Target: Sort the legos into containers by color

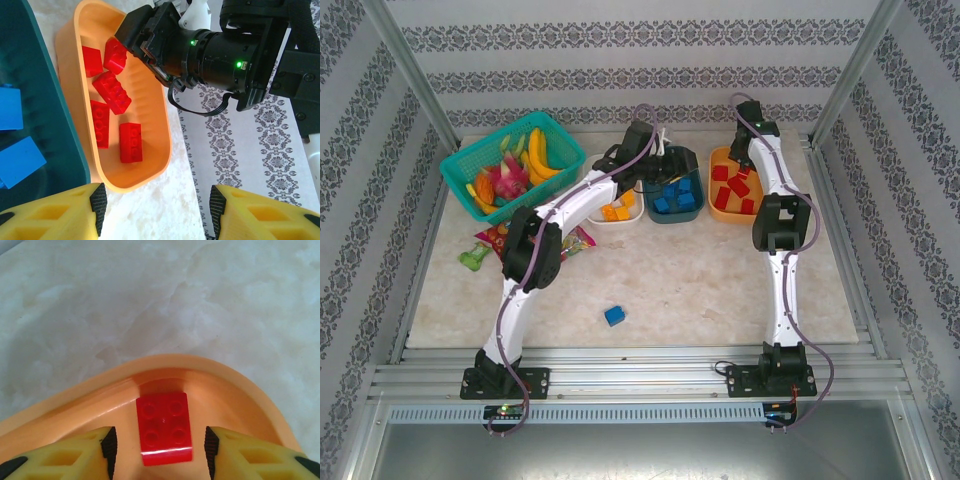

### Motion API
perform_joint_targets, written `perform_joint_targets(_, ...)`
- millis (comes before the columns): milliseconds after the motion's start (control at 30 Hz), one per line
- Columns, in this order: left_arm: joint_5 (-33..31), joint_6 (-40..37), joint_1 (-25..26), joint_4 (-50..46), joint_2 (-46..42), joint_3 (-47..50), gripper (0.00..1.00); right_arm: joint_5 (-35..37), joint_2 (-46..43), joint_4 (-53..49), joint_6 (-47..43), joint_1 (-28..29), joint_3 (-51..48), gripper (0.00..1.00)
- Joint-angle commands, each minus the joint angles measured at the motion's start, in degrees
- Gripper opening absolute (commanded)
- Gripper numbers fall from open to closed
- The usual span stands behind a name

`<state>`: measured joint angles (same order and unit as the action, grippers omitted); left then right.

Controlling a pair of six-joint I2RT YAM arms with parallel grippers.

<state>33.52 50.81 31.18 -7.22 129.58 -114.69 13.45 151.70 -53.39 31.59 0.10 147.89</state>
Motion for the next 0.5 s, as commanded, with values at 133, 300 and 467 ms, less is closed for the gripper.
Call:
perform_joint_targets(133, -0.3, -2.3, 0.6, -2.9, -9.0, 5.5, 0.59, -1.3, -6.6, 0.3, 0.0, 0.6, -1.8, 0.53)
perform_joint_targets(300, -4.5, -4.0, 0.6, -10.9, -18.3, 16.6, 0.61, -6.0, -19.6, 6.9, 0.5, 4.2, -15.5, 0.55)
perform_joint_targets(467, -14.1, -1.4, 0.6, -27.2, -30.3, 29.7, 0.64, -11.3, -38.5, 21.2, -1.7, 13.3, -42.5, 0.65)
